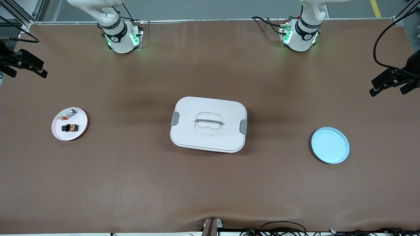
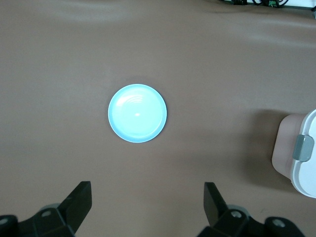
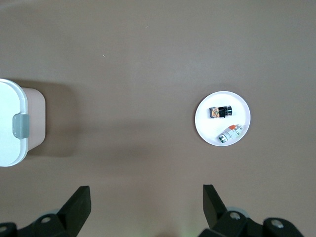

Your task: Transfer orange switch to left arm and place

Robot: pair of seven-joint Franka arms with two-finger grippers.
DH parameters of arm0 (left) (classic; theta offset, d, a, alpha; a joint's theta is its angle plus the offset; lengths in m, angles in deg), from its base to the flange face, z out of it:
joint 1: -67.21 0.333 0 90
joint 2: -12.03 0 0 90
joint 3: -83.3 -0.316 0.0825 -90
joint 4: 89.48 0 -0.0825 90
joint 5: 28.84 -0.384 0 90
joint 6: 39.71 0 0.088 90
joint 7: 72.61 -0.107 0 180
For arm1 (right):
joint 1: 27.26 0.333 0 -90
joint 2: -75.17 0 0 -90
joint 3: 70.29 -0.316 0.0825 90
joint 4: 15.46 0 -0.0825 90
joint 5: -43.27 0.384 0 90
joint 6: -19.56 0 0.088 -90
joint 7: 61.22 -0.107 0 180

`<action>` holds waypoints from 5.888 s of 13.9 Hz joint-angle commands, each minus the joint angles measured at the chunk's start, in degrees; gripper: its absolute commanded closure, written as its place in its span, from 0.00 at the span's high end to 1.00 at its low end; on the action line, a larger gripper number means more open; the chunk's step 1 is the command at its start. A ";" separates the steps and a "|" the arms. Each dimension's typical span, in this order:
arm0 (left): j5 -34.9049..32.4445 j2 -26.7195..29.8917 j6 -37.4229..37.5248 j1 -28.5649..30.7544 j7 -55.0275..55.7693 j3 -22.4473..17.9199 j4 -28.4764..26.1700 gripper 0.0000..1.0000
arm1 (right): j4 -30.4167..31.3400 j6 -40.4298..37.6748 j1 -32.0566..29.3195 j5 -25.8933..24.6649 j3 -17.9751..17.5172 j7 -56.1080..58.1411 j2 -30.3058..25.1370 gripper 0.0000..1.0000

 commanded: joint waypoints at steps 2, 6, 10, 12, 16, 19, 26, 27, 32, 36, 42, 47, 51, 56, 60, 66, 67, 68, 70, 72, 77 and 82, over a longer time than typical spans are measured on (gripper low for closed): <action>-0.06 0.21 0.39 -0.16 -0.31 0.01 0.48 1.00 | 1.41 0.43 0.78 -1.61 0.17 -1.11 -1.40 1.00; -0.06 0.21 0.39 -0.07 -0.40 0.01 0.39 1.00 | 1.41 0.51 0.87 -1.61 0.17 -1.11 -1.40 1.00; -0.41 0.12 0.39 0.01 -1.45 0.01 0.66 1.00 | 1.41 0.52 0.78 -1.61 0.17 -1.11 -1.31 1.00; -0.06 0.12 0.39 0.10 -2.16 -0.08 0.75 1.00 | 1.32 0.51 0.61 -1.61 0.26 -1.11 -1.31 1.00; 0.03 0.21 0.39 -0.07 -1.98 0.01 0.83 1.00 | 1.32 3.40 0.52 -1.61 0.26 -1.11 -0.78 1.00; 0.03 0.21 0.30 0.19 -2.07 -0.08 0.92 1.00 | 0.88 3.59 0.26 -1.17 0.43 -1.81 0.18 1.00; 0.90 0.21 0.30 -0.25 -1.81 0.10 0.92 1.00 | 0.10 4.29 -2.91 -1.70 0.70 -0.94 3.08 1.00; 1.00 0.30 0.30 -0.16 -1.81 0.10 0.92 1.00 | 0.01 4.21 -3.00 -1.87 0.70 -1.02 3.69 1.00; 1.52 0.21 0.30 -0.25 -1.81 0.10 1.53 1.00 | -0.26 4.47 -3.35 -2.23 0.70 -0.76 8.18 1.00; 1.44 0.21 0.30 -0.34 -1.81 0.10 1.80 1.00 | 0.62 6.40 -4.23 -1.17 0.61 -0.32 11.08 1.00; 1.44 0.21 0.30 -0.34 -1.89 0.10 1.80 1.00 | 11.06 17.19 -10.54 -1.17 0.61 9.15 11.52 1.00; 1.44 0.21 0.30 -0.34 -1.89 0.10 1.80 1.00 | 17.74 27.11 -15.12 -3.36 0.70 19.27 16.26 1.00; 1.44 0.21 0.30 -0.34 -1.89 0.10 1.80 1.00 | 26.01 40.22 -15.22 -5.04 0.78 19.63 17.84 1.00; 1.44 0.21 0.30 -0.25 -1.89 0.10 1.80 1.00 | 27.25 47.95 -16.26 -9.61 0.70 19.98 23.99 1.00; 1.44 0.21 0.30 -0.25 -1.98 0.10 1.80 1.00 | 26.99 55.00 -18.12 -9.78 0.70 20.42 30.14 1.00; 1.44 0.21 0.30 -0.34 -1.89 0.10 1.80 1.00 | 27.16 55.09 -18.82 -9.52 0.61 20.16 32.61 1.00; 1.44 0.21 0.30 -0.34 -1.89 0.10 1.80 1.00 | 27.25 55.09 -18.91 -9.43 0.61 20.16 32.70 1.00; 1.44 0.21 0.30 -0.34 -1.89 0.10 1.80 1.00 | 27.34 55.01 -19.08 -9.43 0.61 20.16 32.70 1.00; 1.35 0.21 0.30 -0.34 -1.98 0.18 1.80 1.00 | 28.04 54.92 -19.17 -9.43 0.61 20.16 32.79 1.00; 1.35 0.21 0.30 -0.42 -1.98 0.10 1.80 1.00 | 28.39 54.92 -19.00 -9.43 0.61 20.25 33.14 1.00; 1.44 0.21 0.30 -0.42 -1.89 0.10 2.15 1.00 | 28.48 54.48 -18.64 -9.43 0.61 20.42 33.49 1.00; 1.44 0.21 0.30 -0.34 -1.98 0.10 2.15 1.00 | 28.39 54.13 -18.47 -9.61 0.61 21.39 33.76 0.95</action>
